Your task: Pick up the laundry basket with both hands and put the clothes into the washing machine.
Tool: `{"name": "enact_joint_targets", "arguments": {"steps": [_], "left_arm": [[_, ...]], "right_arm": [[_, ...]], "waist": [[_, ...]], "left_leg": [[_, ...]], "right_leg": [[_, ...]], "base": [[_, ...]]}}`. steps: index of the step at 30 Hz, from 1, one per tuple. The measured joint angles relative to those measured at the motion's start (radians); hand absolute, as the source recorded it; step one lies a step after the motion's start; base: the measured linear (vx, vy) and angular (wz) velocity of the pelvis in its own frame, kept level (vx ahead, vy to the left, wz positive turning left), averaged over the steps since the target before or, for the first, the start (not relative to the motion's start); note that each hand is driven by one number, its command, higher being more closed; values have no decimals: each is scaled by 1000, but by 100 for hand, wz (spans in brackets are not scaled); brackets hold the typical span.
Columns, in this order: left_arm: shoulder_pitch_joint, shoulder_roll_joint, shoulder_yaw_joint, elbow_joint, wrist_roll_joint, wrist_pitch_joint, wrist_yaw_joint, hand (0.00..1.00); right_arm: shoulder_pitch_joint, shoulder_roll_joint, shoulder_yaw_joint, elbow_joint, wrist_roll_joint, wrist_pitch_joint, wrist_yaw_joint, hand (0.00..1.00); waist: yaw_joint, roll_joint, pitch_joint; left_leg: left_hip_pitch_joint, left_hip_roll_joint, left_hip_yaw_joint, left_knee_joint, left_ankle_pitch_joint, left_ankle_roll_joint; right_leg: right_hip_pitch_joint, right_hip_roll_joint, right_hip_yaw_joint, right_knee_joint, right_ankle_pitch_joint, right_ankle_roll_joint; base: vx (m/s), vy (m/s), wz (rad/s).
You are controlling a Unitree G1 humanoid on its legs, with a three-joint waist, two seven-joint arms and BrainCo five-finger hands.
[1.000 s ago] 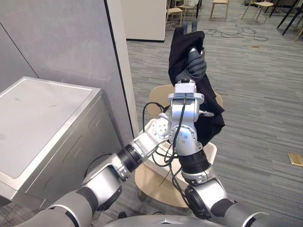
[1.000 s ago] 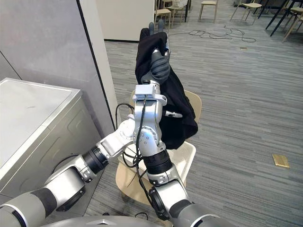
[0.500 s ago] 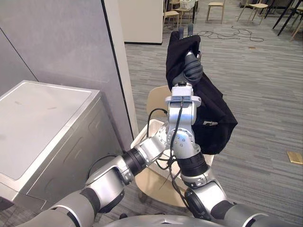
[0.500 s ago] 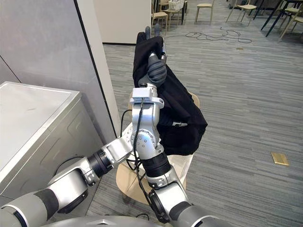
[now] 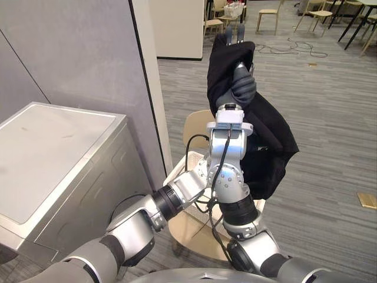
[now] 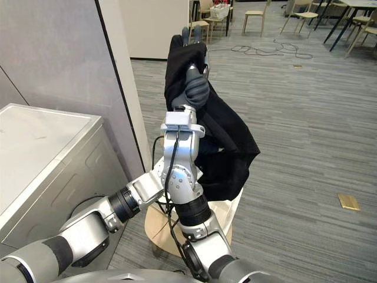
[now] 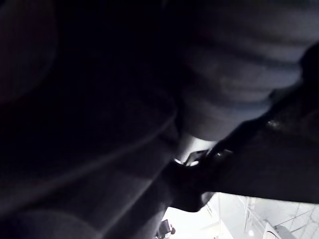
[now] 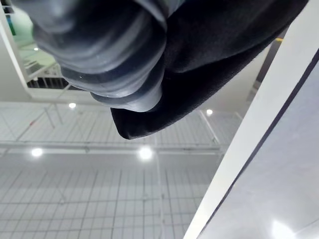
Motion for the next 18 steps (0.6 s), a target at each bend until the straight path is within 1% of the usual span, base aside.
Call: {"name": "enact_joint_targets", "arguments": {"steps": [3, 4, 6, 7, 9, 10, 11, 12, 13, 14, 15, 16, 17, 18], "left_arm": [[44, 0, 26, -15, 6, 1, -10, 100], [51, 2, 52, -15, 13, 7, -17, 100], [50, 10, 109, -15, 24, 10, -25, 100], [51, 28, 171, -16, 25, 10, -24, 100], [64, 49, 207, -52, 25, 10, -25, 100], [84, 46, 206, -92, 29, 10, -32, 100], [128, 32, 207, -126, 57, 11, -38, 100], [174, 30, 207, -144, 75, 11, -58, 100], [199, 30, 209, -158, 81, 11, -68, 100], [249, 31, 285, -182, 93, 11, -70, 100], [293, 51, 419, -207, 100, 12, -65, 100], [312, 77, 477, -224, 104, 11, -64, 100], [372, 169, 584, -280, 114, 11, -60, 100], [400, 199, 624, -299, 115, 10, -55, 100]], "right_arm": [[46, -12, 8, -11, -9, 10, 12, 0], [82, -28, 9, -28, -30, 26, 28, 0], [151, -81, -4, -61, -39, 48, 44, 0], [220, -131, -42, -98, -39, 68, 63, 0], [302, -168, -94, -142, -38, 89, 75, 0], [340, -173, -108, -157, -38, 106, 84, 0], [379, -167, -124, -183, -38, 121, 117, 0], [422, -162, -136, -202, -39, 140, 141, 0], [441, -153, -153, -202, -42, 148, 153, 0], [494, -144, -252, -210, -78, 153, 165, 0], [571, -147, -386, -211, -96, 152, 169, 0], [616, -147, -443, -209, -103, 151, 169, 0], [717, -154, -551, -207, -117, 149, 172, 0], [748, -152, -583, -205, -117, 145, 170, 0]], "waist": [[0, -6, -4], [0, -8, -3], [2, -11, -2], [4, -15, -1], [4, -18, 0], [4, -19, 1], [5, -21, 2], [-1, -26, 6], [-6, -26, 6], [-8, -27, 6], [-11, -31, 10], [-13, -33, 10], [-25, -33, 11], [-30, -33, 11]], "left_leg": [[0, 0, 0, 0, 0, 0], [-1, 0, 2, 0, 1, 1], [-5, 0, 4, -1, 1, 1], [-8, 0, 8, -5, 1, 1], [-13, 2, 10, -5, 1, 1], [-17, 3, 12, -5, 1, 1], [-18, 4, 20, -5, 1, 1], [-18, 6, 26, -6, -1, 1], [-18, 7, 26, -6, -1, 1], [-20, 8, 28, -6, -2, 1], [-20, 10, 29, -6, -5, 1], [-20, 11, 30, -6, -7, 1], [-21, 14, 40, -6, -12, -2], [-20, 15, 47, -6, -14, -2]], "right_leg": [[-1, 0, 2, 1, 0, 0], [-2, 1, 4, 1, 0, -1], [-8, 1, 7, 1, 0, 0], [-13, 2, 11, 1, 0, 0], [-18, 5, 15, 0, 3, -1], [-24, 7, 20, 0, 8, -4], [-28, 9, 31, 0, 9, -4], [-33, 12, 38, 0, 10, -5], [-36, 13, 41, 1, 10, -5], [-40, 14, 45, 1, 10, -6], [-41, 16, 47, 1, 10, -6], [-41, 17, 49, 0, 10, -6], [-50, 20, 58, 0, 9, -8], [-55, 20, 64, 0, 8, -8]], "base": [[0, 0, 0], [0, 0, 0], [0, 0, -2], [0, 0, -5], [-1, 0, -5], [3, -5, -11], [5, -11, -19], [8, -15, -20], [-1, -17, -15], [-9, -15, -8], [-14, -13, -7], [-17, -12, -12], [-11, -8, -17], [-5, -9, -24]]}}
